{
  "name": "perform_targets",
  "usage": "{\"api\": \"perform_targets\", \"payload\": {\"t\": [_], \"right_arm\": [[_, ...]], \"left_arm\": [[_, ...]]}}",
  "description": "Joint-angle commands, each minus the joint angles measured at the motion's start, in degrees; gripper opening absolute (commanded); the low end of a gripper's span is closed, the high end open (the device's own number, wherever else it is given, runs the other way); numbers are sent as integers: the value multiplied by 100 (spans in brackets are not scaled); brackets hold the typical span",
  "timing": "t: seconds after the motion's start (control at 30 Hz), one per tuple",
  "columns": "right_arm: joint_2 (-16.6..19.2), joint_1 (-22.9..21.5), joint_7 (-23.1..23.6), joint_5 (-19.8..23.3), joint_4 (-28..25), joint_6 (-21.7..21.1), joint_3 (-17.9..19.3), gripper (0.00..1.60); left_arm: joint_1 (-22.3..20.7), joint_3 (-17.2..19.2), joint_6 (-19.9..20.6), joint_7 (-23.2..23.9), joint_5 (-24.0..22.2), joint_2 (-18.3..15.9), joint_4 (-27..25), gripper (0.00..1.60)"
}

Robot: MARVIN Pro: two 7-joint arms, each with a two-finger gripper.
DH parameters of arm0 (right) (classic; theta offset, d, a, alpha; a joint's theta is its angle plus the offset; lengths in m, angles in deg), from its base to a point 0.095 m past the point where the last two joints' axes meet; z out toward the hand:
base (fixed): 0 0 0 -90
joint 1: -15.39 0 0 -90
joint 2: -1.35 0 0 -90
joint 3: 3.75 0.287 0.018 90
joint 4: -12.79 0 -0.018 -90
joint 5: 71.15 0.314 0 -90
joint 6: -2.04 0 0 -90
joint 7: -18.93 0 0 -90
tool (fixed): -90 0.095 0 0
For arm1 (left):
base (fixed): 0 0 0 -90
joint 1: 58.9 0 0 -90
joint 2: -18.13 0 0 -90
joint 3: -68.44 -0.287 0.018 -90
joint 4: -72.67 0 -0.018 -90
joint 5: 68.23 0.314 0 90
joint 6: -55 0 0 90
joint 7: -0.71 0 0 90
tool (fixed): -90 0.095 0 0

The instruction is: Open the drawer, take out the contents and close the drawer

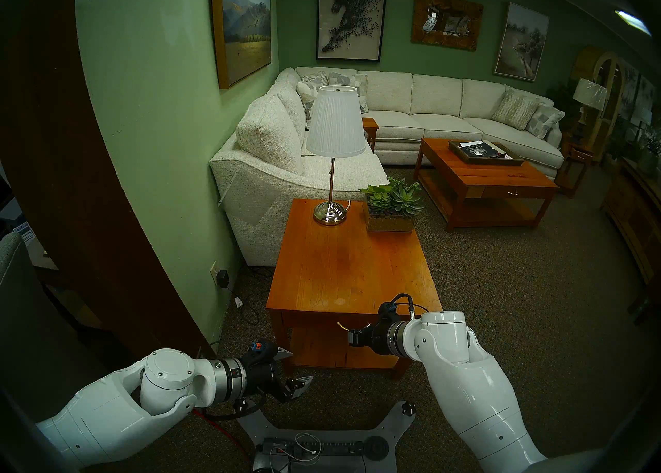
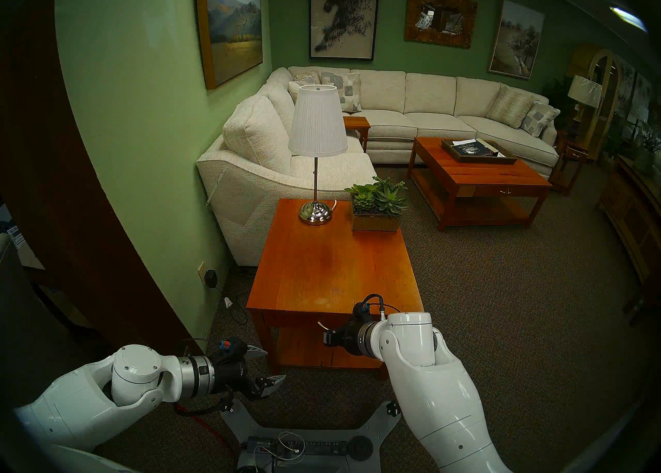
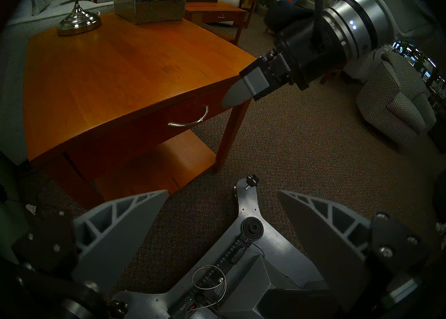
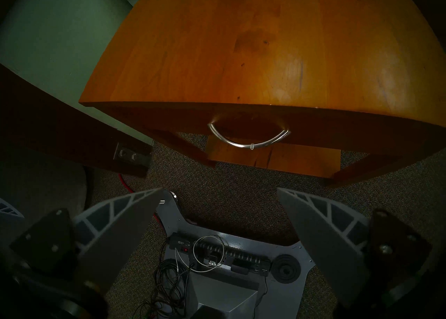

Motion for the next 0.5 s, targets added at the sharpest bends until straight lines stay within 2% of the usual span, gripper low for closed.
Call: {"api": "perform_targets", "payload": {"t": [0.0, 0.03, 0.07, 0.1, 0.13, 0.17, 0.2, 0.23, 0.27, 0.47], "right_arm": [[159, -187, -221, 508, 4, 14, -299, 160], [167, -211, -267, 561, 33, 14, -341, 147], [167, -211, -267, 561, 33, 14, -341, 147], [203, -246, -318, 647, 64, 14, -398, 139], [237, -279, -362, 716, 93, 14, -449, 120], [279, -315, -390, 754, 118, 14, -517, 110], [300, -338, -434, 780, 131, 14, -570, 89], [322, -369, -473, 800, 134, 14, -645, 80], [324, -385, -506, 832, 140, 14, -680, 80], [275, -646, -684, 866, 387, 14, -867, 34]], "left_arm": [[-44, 37, -23, 2, -4, -1, -123, 160], [-44, 37, -23, 2, -4, -1, -123, 160], [-44, 37, -23, 2, -4, -1, -123, 160], [-44, 37, -23, 2, -4, -1, -124, 160], [-44, 37, -23, 2, -4, -1, -124, 160], [-44, 38, -23, 2, -4, -1, -124, 160], [-44, 38, -23, 2, -4, -2, -124, 160], [-44, 38, -23, 2, -4, -2, -124, 160], [-43, 38, -23, 2, -4, -2, -124, 160], [-44, 37, -23, 2, -4, -1, -123, 160]]}}
